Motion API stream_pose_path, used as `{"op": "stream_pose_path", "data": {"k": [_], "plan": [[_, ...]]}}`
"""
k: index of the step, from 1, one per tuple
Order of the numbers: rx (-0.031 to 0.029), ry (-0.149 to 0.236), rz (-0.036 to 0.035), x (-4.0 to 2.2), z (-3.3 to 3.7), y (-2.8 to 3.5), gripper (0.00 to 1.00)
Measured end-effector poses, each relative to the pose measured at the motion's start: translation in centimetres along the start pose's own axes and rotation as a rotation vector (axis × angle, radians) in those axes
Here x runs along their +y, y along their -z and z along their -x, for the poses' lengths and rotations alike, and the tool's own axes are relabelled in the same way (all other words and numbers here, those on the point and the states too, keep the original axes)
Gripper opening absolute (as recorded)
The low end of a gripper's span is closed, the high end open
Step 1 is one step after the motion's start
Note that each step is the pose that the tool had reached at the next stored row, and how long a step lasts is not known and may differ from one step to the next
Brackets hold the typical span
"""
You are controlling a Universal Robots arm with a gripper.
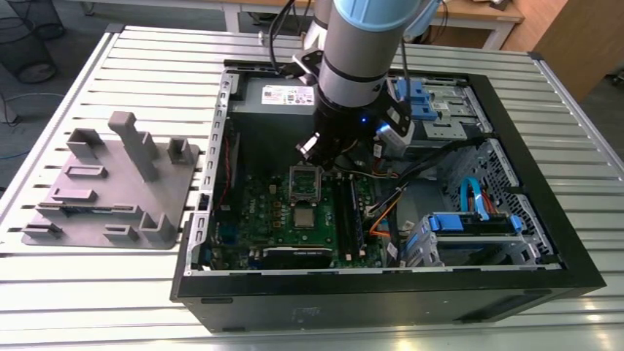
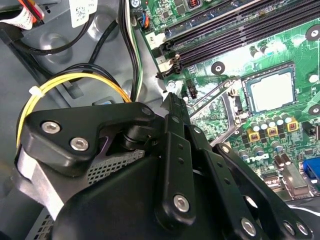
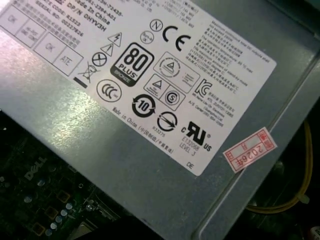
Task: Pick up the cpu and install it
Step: 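Close the cpu cover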
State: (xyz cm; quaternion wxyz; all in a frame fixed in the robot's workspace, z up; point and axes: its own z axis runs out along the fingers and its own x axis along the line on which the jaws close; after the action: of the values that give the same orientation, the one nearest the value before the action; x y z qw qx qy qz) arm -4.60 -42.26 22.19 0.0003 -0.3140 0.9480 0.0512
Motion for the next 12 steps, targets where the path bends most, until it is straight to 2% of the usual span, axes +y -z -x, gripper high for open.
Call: {"op": "stream_pose_path", "data": {"k": [12], "plan": [[0.0027,0.032,0.0012,0.08,-0.06,0.33,0.11]]}}
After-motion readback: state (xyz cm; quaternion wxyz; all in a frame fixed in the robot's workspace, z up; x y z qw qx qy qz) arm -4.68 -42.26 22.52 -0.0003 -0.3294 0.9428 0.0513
